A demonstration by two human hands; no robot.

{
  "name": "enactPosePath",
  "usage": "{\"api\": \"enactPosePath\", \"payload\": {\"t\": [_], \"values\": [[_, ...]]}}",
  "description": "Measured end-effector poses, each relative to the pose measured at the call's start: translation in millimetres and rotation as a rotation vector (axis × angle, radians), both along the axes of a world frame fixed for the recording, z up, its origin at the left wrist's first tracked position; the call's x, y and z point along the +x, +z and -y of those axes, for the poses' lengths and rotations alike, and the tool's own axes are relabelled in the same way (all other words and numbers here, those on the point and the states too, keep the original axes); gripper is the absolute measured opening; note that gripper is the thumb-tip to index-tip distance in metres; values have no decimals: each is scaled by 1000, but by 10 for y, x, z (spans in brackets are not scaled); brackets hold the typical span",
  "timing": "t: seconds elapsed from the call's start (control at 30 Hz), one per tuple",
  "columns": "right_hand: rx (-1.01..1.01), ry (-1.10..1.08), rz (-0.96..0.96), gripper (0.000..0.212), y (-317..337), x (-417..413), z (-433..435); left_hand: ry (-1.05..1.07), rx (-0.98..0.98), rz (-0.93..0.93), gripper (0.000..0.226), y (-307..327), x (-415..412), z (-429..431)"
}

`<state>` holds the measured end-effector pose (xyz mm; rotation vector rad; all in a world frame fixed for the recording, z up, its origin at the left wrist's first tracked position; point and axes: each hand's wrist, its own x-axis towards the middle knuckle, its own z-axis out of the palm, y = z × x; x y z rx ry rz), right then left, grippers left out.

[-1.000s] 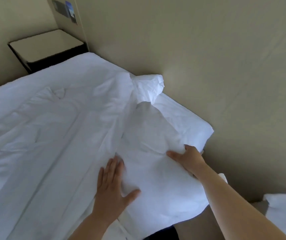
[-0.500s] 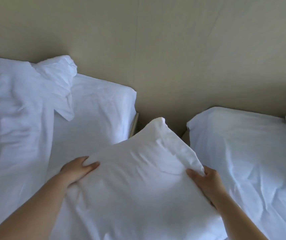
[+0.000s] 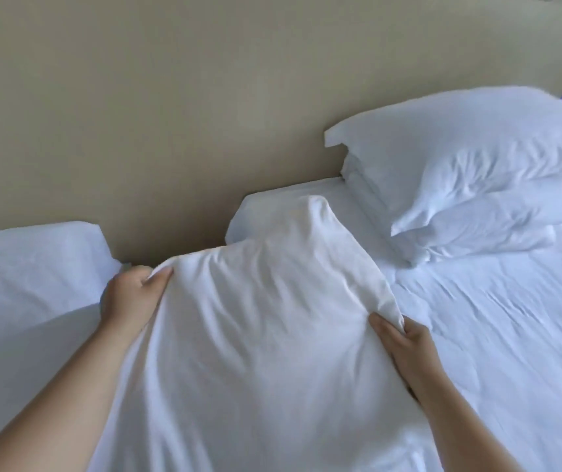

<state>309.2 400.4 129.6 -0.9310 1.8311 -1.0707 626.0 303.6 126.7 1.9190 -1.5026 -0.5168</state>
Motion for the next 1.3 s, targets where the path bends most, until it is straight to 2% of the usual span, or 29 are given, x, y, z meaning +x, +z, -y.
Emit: {"api": "enactPosePath", "payload": {"t": [0.1,0.17,0.3,0.4,0.5,0.57,0.67,0.8,0.87,0.93,0.97,1.03,1.07,1.1,1.13,1.17,1.2,1.27,1.3], "values": [[-73,-206,63,26,187,-660,-432,-208,-117,-56,39,461,-992,210],[-105,-344,132,22,211,-1008,-787,-353,-179,-58,49,717,-1663,257],[-64,-558,242,26,26,-1418,-1493,-675,-215,-4,54,897,-2929,141],[-26,-708,261,29,-251,-1587,-1924,-974,-98,73,47,742,-3743,-58],[72,-834,246,25,-573,-1614,-2241,-1203,101,361,37,227,-4326,-287],[165,-860,204,17,-747,-1608,-2382,-1361,197,608,51,-233,-4473,-505],[295,-900,149,47,-900,-1725,-2533,-1491,291,830,66,-747,-4483,-771],[364,-890,85,62,-983,-1854,-2555,-1497,215,870,71,-971,-4406,-770],[400,-905,63,71,-1060,-1844,-2480,-1520,189,856,86,-1026,-4335,-716],[382,-1004,194,81,-1178,-1832,-2405,-1550,164,822,110,-1021,-4300,-687],[380,-1089,287,85,-1254,-1843,-2398,-1555,156,815,115,-1043,-4286,-678],[422,-1196,446,73,-1290,-1894,-2419,-1556,142,794,121,-1099,-4273,-669],[448,-1210,474,55,-1271,-1921,-2441,-1561,139,785,129,-1113,-4260,-662],[471,-1209,453,33,-1247,-1939,-2461,-1558,123,763,137,-1158,-4245,-639],[484,-1222,396,24,-1222,-1949,-2463,-1553,80,716,139,-1216,-4241,-615],[484,-1238,314,34,-1216,-1962,-2468,-1574,36,724,131,-1252,-4240,-597],[465,-1259,231,40,-1218,-1971,-2462,-1591,21,721,113,-1275,-4223,-599],[420,-1312,95,44,-1149,-1974,-2474,-1640,77,693,75,-1278,-4194,-655],[401,-1338,47,45,-1096,-1989,-2493,-1664,42,683,67,-1301,-4173,-681]]}}
